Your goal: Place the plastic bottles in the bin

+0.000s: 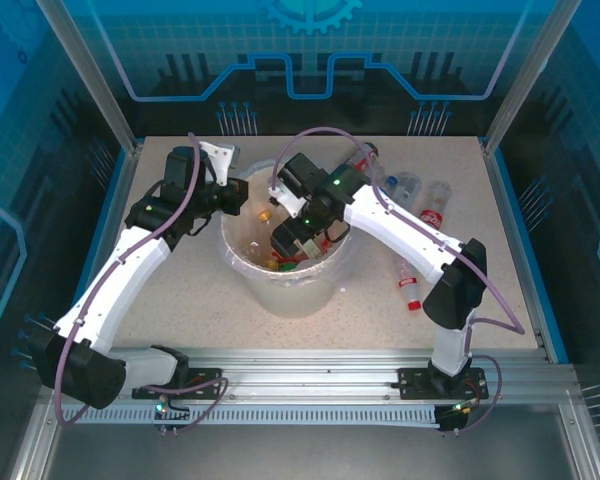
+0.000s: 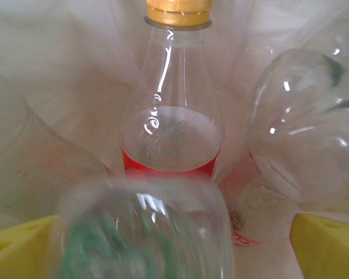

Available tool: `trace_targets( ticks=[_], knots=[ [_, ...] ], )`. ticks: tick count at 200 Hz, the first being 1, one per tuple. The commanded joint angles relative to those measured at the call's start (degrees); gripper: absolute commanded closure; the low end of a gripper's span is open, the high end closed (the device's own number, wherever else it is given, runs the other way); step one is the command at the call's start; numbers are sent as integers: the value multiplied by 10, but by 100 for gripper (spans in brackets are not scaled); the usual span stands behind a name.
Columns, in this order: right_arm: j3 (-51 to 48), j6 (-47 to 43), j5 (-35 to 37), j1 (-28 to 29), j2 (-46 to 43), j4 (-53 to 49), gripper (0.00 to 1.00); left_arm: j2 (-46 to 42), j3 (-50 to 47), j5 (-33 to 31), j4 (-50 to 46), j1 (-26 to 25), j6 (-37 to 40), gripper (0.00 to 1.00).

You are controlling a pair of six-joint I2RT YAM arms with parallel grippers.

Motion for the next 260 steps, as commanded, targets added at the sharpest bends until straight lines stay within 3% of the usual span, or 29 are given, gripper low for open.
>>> trace_targets(
  ticks=[1,71,106,137,175,220,260],
  knots=[
    [1,-11,-1,-6,-42,16,0,9,-18,22,-23,-5,-37,100],
    [-26,-36,6,-11,-107,71,0,9,-18,21,-23,-6,-37,100],
    [-46,-35,5,-17,-181,127,0,10,-18,21,-23,-5,-36,100],
    [-98,-18,48,-30,-260,198,0,10,-18,20,-23,-6,-37,100],
    [-117,28,60,-117,-311,189,3,12,-16,19,-24,-6,-35,100],
    [-196,73,153,-268,-336,169,7,12,-16,20,-25,-6,-36,100],
    [-320,100,67,-442,-301,240,11,12,-16,21,-25,-6,-35,100]
  ],
)
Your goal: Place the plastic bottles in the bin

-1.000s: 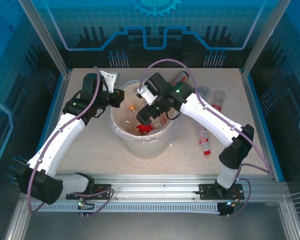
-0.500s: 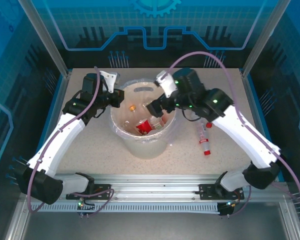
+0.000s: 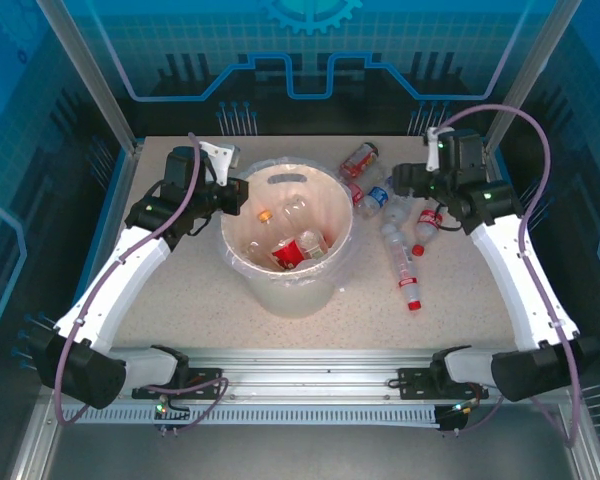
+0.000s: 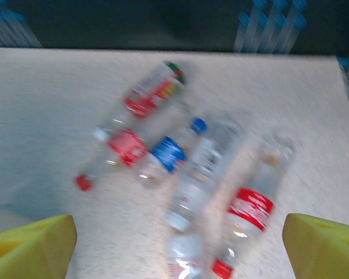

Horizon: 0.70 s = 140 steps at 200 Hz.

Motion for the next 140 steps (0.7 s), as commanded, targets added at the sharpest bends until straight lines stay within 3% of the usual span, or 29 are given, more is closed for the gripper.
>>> trace_targets(
  ticks=[1,44,82,140],
  knots=[
    [-58,30,-39,-79,27,47,11,12,-16,22,-25,-6,-35,100],
    [-83,29,-76,-166,150,105,13,12,-16,19,-26,-6,-34,100],
    [-73,29,-87,-171,250,123,12,15,-17,16,-25,-6,-33,100],
    [-87,49,-95,-171,313,142,10,21,-15,18,-30,-6,-31,100]
  ],
)
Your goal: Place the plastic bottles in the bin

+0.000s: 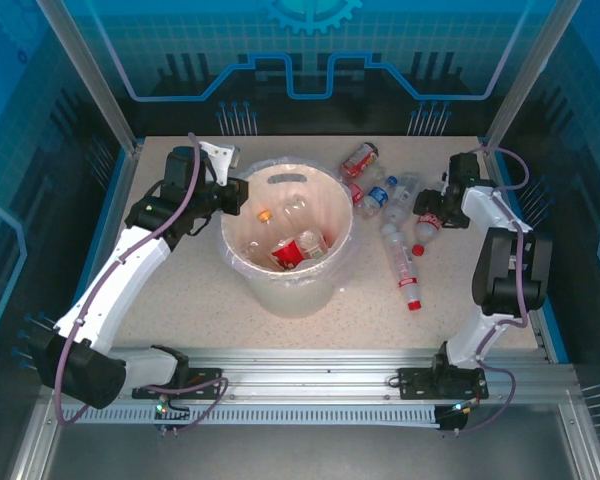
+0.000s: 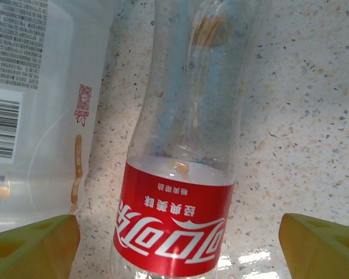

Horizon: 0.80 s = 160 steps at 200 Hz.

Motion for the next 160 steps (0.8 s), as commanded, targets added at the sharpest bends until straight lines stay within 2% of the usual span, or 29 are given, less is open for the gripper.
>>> trace_targets(
  ticks=[1,31,78,94,119,160],
  knots=[
    [-2,14,-13,-4,32,17,10,20,-15,18,-30,-6,-31,100],
    [-7,20,-46,-3,56,32,13,22,-14,20,-30,-6,-33,100],
    [-7,21,-34,-7,85,35,16,17,-14,20,-30,-6,-32,100],
    [-8,17,-41,-11,87,34,22,16,-14,21,-31,-6,-32,100],
    [-22,16,-38,-17,63,36,29,13,-14,20,-31,-6,-32,100],
    [-46,6,-34,-27,10,29,35,10,-14,19,-32,-6,-30,100]
  ],
)
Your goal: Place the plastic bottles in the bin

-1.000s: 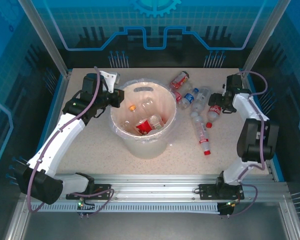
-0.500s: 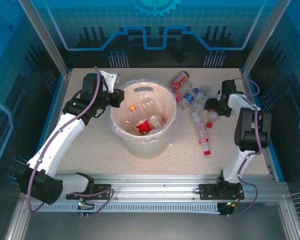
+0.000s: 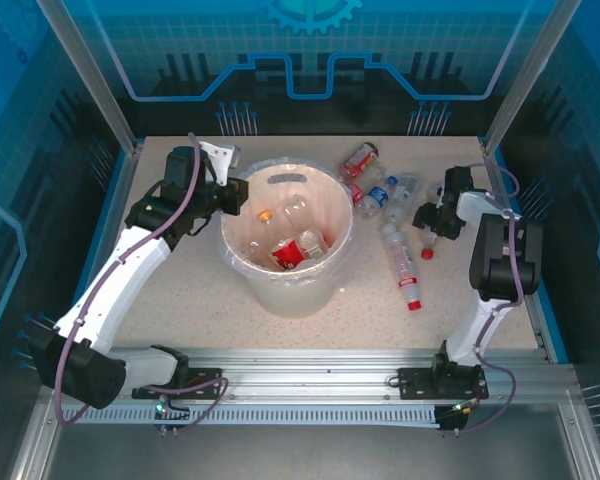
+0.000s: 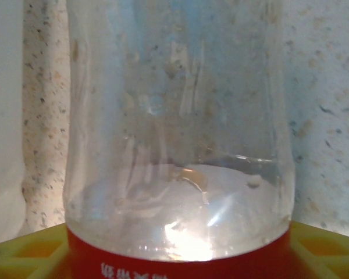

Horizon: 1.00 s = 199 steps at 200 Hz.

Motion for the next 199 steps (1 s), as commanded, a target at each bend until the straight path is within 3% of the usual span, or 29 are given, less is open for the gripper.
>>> trace_targets(
  ticks=[1,48,73,134,199],
  knots=[
    [-12,-10,-2,-14,-49,-6,35,10,-14,19,-31,-6,-31,100],
    [18,-14,-36,-14,-128,-52,41,11,-14,21,-30,-7,-33,100],
    [57,-38,-62,21,-191,-88,43,9,-14,20,-30,-7,-33,100],
    [211,-56,-140,177,-284,-169,46,10,-14,23,-30,-9,-33,100],
    [363,-84,-156,371,-235,-218,49,9,-14,22,-31,-8,-31,100]
  ],
)
